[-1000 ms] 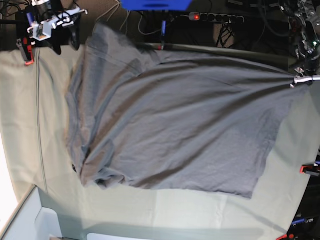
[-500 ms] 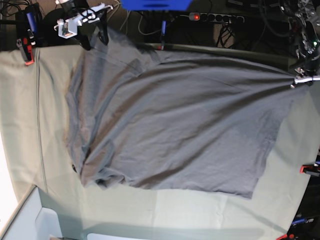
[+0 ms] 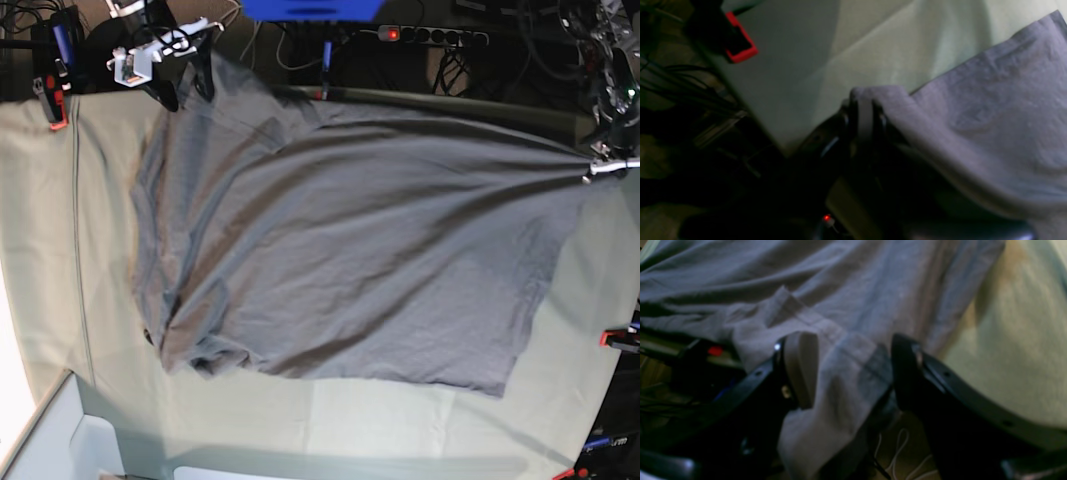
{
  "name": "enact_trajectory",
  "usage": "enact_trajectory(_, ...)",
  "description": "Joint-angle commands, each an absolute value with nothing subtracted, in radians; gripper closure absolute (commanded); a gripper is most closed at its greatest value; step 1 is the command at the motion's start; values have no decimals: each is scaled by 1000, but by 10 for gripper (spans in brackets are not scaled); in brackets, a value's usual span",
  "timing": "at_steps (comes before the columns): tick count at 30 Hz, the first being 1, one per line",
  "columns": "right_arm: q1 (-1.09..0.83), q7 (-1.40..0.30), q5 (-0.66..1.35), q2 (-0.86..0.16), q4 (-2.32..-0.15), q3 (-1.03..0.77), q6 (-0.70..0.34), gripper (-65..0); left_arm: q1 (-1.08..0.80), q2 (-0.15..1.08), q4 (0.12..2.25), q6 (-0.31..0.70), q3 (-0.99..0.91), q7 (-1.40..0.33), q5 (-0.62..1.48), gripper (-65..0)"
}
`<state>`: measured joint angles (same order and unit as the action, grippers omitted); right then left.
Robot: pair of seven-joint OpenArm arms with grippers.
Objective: Layout the t-shirt on the table in an organized manner, then fold the t-shirt properly
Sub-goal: 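Hold both edges taut while adjusting the right gripper's grip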
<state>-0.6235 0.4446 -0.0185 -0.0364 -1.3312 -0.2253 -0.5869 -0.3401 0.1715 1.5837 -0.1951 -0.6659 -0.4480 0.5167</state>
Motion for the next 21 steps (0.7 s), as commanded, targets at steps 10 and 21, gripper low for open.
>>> enact_trajectory(10, -633, 470, -5, -42, -1340, -229, -587, -348, -338, 186, 1598, -200, -673, -423, 510, 0)
enact_trajectory(21, -634, 472, -5, -42, -1293, -229, -587, -286, -338, 186, 1598, -200, -673, -423, 510, 0)
